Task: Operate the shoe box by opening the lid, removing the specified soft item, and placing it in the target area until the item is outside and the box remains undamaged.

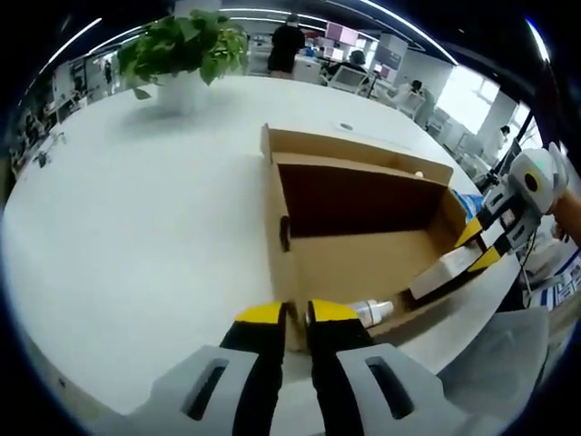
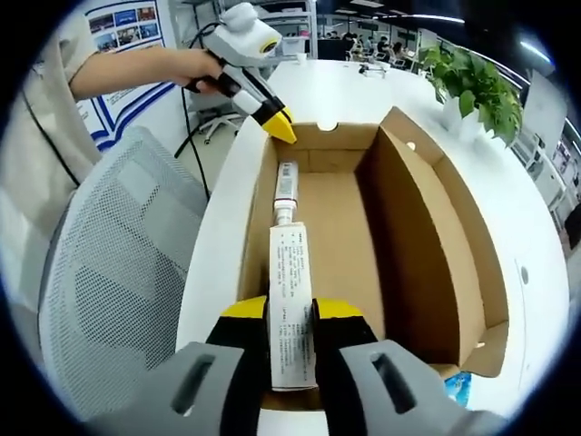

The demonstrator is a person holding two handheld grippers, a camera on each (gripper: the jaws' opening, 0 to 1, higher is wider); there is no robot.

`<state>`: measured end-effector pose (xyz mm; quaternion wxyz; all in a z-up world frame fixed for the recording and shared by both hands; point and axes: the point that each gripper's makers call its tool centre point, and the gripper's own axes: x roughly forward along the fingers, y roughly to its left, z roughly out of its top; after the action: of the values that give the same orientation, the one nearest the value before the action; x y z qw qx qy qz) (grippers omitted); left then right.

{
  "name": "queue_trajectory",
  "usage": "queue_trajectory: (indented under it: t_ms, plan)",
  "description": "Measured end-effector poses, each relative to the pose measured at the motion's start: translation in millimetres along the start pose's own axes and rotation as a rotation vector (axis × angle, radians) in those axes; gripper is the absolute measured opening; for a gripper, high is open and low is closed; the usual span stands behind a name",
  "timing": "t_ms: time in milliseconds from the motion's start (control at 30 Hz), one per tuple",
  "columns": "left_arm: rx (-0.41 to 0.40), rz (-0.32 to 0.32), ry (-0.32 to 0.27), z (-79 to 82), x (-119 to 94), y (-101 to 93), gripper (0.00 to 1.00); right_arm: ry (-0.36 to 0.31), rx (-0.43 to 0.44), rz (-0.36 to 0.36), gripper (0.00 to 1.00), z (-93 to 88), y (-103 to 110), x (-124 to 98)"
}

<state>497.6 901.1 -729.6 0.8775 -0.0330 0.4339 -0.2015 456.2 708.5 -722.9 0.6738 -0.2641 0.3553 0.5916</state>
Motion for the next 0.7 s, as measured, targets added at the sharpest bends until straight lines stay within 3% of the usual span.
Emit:
queue_trajectory:
  t_ms: [700]
  plan:
    - [0.005, 0.017, 0.017, -0.1, 0.6, 0.6, 0.06, -0.073, -0.046, -0.073, 0.15, 35.8, -20.8, -65.1]
